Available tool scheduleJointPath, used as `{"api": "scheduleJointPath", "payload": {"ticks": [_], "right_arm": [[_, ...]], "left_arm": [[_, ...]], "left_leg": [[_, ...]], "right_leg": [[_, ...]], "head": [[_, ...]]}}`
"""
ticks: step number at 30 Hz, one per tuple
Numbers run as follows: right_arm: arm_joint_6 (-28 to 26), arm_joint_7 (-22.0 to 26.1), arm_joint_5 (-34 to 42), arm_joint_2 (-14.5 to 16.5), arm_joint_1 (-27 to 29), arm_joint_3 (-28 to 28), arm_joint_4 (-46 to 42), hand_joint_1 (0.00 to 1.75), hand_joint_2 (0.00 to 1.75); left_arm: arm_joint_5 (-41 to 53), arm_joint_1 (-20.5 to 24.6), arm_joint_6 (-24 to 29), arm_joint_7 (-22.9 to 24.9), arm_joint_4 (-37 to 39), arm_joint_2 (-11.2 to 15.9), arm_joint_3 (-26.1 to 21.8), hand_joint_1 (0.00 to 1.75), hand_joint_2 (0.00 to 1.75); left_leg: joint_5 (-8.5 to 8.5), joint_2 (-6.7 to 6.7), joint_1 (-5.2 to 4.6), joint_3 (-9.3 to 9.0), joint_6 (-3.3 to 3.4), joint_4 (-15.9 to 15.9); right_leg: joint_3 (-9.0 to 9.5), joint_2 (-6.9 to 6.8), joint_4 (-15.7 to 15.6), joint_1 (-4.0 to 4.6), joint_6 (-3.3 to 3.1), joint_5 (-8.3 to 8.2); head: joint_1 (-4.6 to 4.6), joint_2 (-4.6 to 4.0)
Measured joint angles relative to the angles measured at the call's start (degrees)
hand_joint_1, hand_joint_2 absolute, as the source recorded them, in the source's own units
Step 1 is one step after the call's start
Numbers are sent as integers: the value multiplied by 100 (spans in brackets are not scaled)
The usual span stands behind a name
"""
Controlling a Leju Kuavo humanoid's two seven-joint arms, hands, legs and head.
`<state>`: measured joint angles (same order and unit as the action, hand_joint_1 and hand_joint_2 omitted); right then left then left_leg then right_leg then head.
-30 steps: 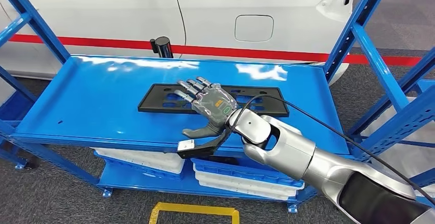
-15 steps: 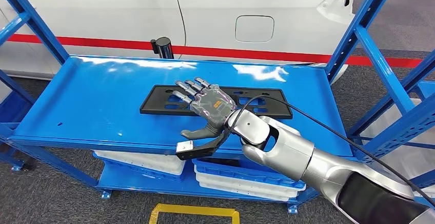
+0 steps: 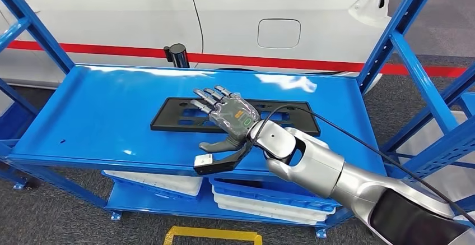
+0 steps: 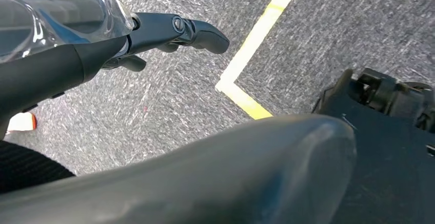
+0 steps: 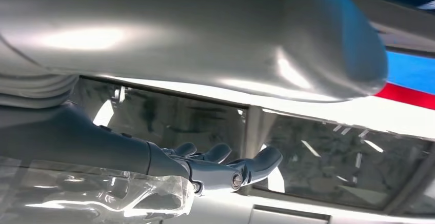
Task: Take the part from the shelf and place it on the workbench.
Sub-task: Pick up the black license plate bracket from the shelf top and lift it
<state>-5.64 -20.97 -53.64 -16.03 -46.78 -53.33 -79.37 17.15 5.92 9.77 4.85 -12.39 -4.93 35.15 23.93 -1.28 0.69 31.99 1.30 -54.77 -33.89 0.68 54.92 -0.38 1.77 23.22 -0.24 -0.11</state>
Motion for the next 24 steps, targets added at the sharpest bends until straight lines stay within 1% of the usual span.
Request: {"api": "scheduleJointPath", "payload": {"ticks": [1, 2, 3, 4, 5, 6, 7, 8, 9, 10, 11, 12, 13, 15, 16, 17, 18, 20, 21, 22, 23, 24], "right_arm": [[-1, -1, 0, -4, -4, 2, -1, 0, 0], [-1, -1, 0, -5, -8, 4, -2, 0, 0], [-1, -1, 0, -3, -9, 3, -3, 0, 0], [-1, -1, 0, -3, -6, 0, -4, 0, 0], [0, -1, 0, -2, 1, -5, -4, 0, 44], [0, -1, 0, -2, 10, -12, -4, 0, 87], [0, -1, 0, -1, 17, -18, -4, 0, 131], [0, -2, 0, 1, 22, -24, -4, 0, 175], [1, -6, -1, 2, 23, -28, -4, 0, 175], [2, -13, -5, 3, 22, -31, -4, 0, 175], [4, -24, -10, 3, 20, -32, -3, 0, 175], [9, -34, -14, 3, 19, -33, -2, 0, 175], [15, -42, -17, 3, 18, -34, -1, 0, 175], [33, -52, -17, 2, 17, -35, 2, 0, 175], [43, -58, -18, 1, 15, -33, 3, 0, 175], [54, -66, -19, 0, 11, -31, 3, 0, 175], [66, -72, -19, -1, 9, -28, 4, 0, 175], [94, -82, -25, -4, 18, -32, 9, 0, 175], [129, -87, -34, -6, 25, -39, 18, 0, 175], [182, -97, -54, -8, 30, -49, 30, 0, 175], [250, -107, -75, -10, 32, -57, 43, 0, 175], [317, -118, -95, -10, 27, -67, 56, 0, 175]], "left_arm": [[-1, 2, 0, -1, 0, 1, 2, 0, 0], [-2, 7, 0, -2, 0, 1, 5, 0, 0], [-2, 16, 0, -5, 0, 1, 8, 0, 0], [-3, 29, 0, -11, 0, 1, 10, 0, 0], [-4, 45, 0, -17, 0, 1, 13, 0, 0], [-4, 59, 0, -25, 0, 1, 14, 0, 0], [-4, 68, 0, -30, 0, 1, 16, 0, 0], [-4, 73, 0, -33, 0, 2, 19, 0, 0], [-4, 72, 0, -34, 0, 2, 23, 0, 0], [-4, 64, 0, -34, 0, 3, 28, 0, 0], [-6, 56, -2, -37, 0, 3, 35, 0, 0], [-10, 49, -6, -44, 0, 3, 41, 0, 0], [-15, 43, -12, -54, 0, 3, 46, 0, 0], [-21, 42, -28, -73, 0, 2, 52, 0, 0], [-21, 40, -33, -78, 0, 1, 55, 0, 0], [-21, 38, -38, -82, 0, 0, 57, 0, 0], [-21, 37, -42, -86, 0, 0, 59, 0, 0], [-21, 35, -51, -91, 0, 0, 62, 0, 0], [-21, 35, -57, -92, 0, 0, 63, 0, 0], [-22, 35, -64, -96, 0, 1, 64, 0, 0], [-24, 35, -72, -102, 0, 1, 65, 0, 0], [-28, 36, -80, -108, 0, 0, 66, 0, 0]], "left_leg": [[46, 2, 14, 26, -33, -68], [138, 4, 24, 107, -63, -244], [277, 7, 36, 269, -90, -560], [438, 9, 40, 492, -115, -979], [570, 11, 46, 736, -134, -1399], [625, 12, 49, 930, -146, -1697], [573, 12, 48, 1014, -149, -1778], [414, 12, 48, 973, -141, -1612], [188, 12, 48, 828, -126, -1251], [-39, 13, 46, 641, -101, -801], [-203, 12, 36, 469, -73, -411], [-291, 10, 26, 359, -46, -155], [-310, 6, 14, 309, -20, -36], [-296, -1, 3, 294, 41, -14], [-295, -1, 6, 283, 80, -5], [-295, 1, 11, 270, 120, 6], [-295, 6, 18, 259, 153, 16], [-281, 12, 10, 253, 190, 15], [-277, 12, 5, 252, 196, 14], [-273, 9, 0, 249, 200, 13], [-271, 3, -3, 242, 198, 12], [-267, -3, -4, 232, 193, 11]], "right_leg": [[16, -1, -10, -6, -40, 2], [38, -2, -21, -20, -74, 4], [60, -3, -27, -33, -98, 10], [72, -4, -26, -35, -115, 23], [83, -4, -25, -34, -123, 34], [96, -4, -24, -33, -126, 48], [116, -1, -23, -32, -125, 63], [143, 3, -23, -32, -118, 81], [177, 11, -23, -32, -107, 102], [206, 19, -24, -29, -89, 123], [225, 29, -20, -15, -63, 147], [234, 37, -20, -3, -37, 165], [235, 43, -23, 9, -9, 181], [242, 43, -32, 6, 50, 210], [233, 36, 14, -4, 79, 253], [176, 28, 160, -13, 104, 348], [54, 21, 433, -19, 123, 499], [-351, 15, 1248, -22, 143, 865], [-539, 15, 1585, -23, 148, 967], [-638, 15, 1731, -23, 150, 959], [-623, 14, 1636, -23, 144, 840], [-490, 14, 1312, -22, 134, 638]], "head": [[-3, 0], [-9, 0], [-14, 0], [-19, 0], [-20, 0], [-19, 0], [-19, 0], [-20, 0], [-20, 0], [-20, 0], [-18, 0], [-13, 0], [-8, 0], [-2, 0], [-2, 0], [-2, 0], [-1, 0], [1, 0], [1, 0], [2, 0], [2, 0], [2, 0]]}}
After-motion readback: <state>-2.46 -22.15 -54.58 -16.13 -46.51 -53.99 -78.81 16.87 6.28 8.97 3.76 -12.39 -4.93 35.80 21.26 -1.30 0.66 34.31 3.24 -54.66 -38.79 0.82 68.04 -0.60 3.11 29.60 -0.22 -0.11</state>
